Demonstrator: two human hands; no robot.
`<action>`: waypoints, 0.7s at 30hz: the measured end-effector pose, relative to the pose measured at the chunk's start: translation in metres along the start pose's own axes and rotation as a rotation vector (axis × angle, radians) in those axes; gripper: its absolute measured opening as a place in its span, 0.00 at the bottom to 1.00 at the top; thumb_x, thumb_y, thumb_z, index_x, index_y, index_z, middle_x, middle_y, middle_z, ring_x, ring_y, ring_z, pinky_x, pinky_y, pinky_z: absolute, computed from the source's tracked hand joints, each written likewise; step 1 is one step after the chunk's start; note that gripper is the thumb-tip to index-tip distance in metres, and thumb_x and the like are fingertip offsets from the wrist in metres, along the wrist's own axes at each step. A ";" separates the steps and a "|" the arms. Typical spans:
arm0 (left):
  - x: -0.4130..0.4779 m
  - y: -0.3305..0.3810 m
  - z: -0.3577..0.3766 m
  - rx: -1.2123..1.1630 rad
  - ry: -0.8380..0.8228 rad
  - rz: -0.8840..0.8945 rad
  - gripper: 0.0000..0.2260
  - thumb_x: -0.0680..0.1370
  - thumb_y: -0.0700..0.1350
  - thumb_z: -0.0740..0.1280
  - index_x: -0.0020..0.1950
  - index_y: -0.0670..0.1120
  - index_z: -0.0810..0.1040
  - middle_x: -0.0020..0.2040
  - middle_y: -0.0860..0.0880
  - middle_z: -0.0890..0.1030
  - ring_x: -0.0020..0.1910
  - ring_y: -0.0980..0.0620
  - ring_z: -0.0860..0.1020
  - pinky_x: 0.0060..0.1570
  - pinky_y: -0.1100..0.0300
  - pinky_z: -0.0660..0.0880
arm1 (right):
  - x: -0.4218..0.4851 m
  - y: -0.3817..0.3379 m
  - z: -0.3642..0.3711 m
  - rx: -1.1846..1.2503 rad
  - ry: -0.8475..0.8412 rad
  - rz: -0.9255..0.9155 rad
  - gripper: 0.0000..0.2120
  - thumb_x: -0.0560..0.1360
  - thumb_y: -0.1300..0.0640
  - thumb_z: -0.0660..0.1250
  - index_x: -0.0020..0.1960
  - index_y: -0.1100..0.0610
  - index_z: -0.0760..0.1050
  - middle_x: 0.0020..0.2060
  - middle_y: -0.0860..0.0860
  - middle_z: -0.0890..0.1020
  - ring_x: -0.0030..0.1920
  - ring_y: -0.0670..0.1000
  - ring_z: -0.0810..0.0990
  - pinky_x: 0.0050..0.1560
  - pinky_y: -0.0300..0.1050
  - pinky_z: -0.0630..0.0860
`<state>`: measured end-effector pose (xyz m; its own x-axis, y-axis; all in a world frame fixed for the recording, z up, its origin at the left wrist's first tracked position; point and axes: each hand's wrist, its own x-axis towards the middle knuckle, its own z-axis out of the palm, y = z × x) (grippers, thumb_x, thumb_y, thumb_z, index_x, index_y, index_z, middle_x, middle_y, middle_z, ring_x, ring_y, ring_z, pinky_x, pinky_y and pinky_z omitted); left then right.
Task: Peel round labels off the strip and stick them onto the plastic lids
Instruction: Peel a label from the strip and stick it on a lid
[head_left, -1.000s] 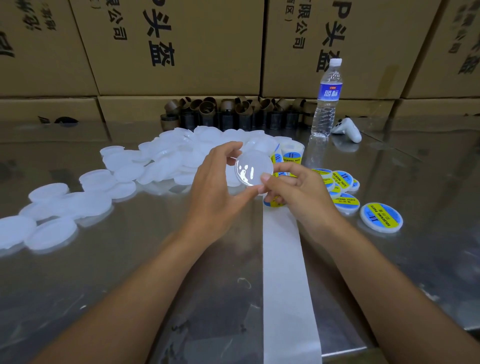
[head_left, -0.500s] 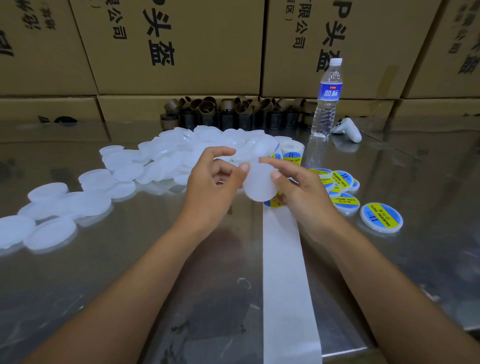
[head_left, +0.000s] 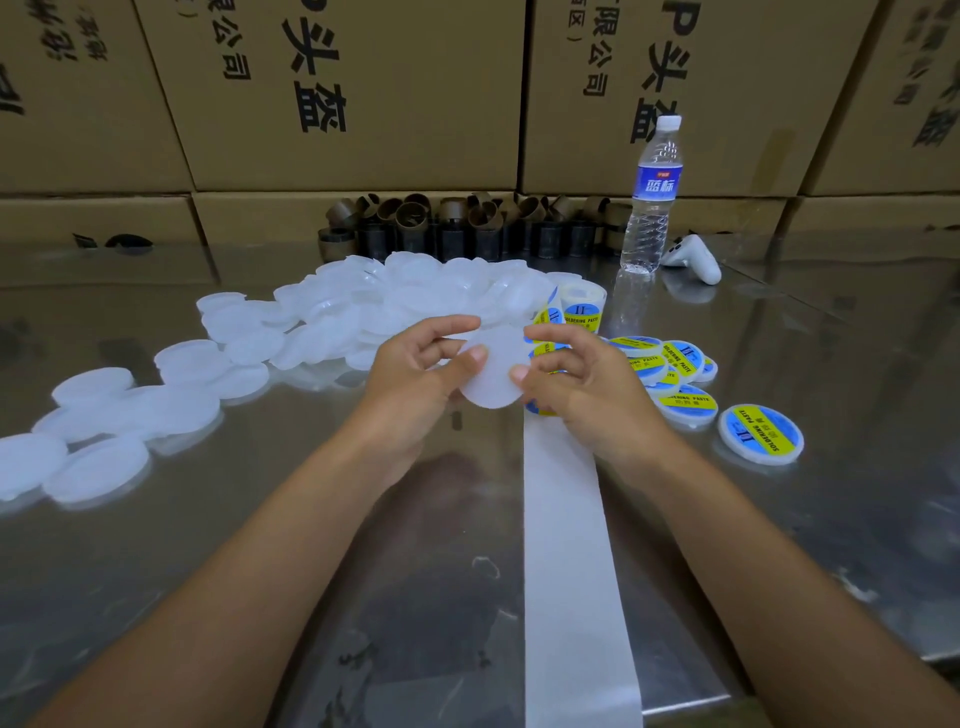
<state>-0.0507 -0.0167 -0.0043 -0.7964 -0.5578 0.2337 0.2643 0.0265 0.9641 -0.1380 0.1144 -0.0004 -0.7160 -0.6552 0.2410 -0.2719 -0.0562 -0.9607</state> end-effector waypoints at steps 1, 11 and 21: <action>0.000 0.000 0.000 -0.032 0.011 -0.007 0.08 0.77 0.37 0.67 0.52 0.49 0.78 0.44 0.46 0.80 0.43 0.50 0.80 0.47 0.56 0.78 | 0.000 0.000 0.000 0.004 -0.009 0.009 0.13 0.74 0.61 0.70 0.57 0.54 0.73 0.36 0.49 0.81 0.40 0.50 0.79 0.48 0.47 0.73; -0.001 0.003 0.003 -0.140 -0.102 -0.171 0.06 0.79 0.41 0.64 0.52 0.45 0.79 0.47 0.47 0.81 0.43 0.51 0.81 0.38 0.60 0.79 | -0.001 -0.003 -0.002 0.006 -0.019 -0.025 0.06 0.76 0.65 0.65 0.48 0.54 0.77 0.34 0.53 0.79 0.34 0.49 0.76 0.39 0.37 0.73; -0.004 0.002 0.003 -0.090 -0.284 -0.252 0.11 0.77 0.43 0.65 0.57 0.40 0.78 0.47 0.47 0.83 0.41 0.55 0.82 0.35 0.64 0.77 | -0.004 -0.005 0.000 -0.054 -0.096 -0.089 0.08 0.77 0.66 0.65 0.48 0.55 0.79 0.41 0.48 0.82 0.40 0.42 0.77 0.41 0.30 0.71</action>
<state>-0.0486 -0.0113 -0.0034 -0.9580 -0.2854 0.0285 0.0776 -0.1620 0.9837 -0.1336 0.1173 0.0029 -0.6235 -0.7185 0.3083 -0.3675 -0.0787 -0.9267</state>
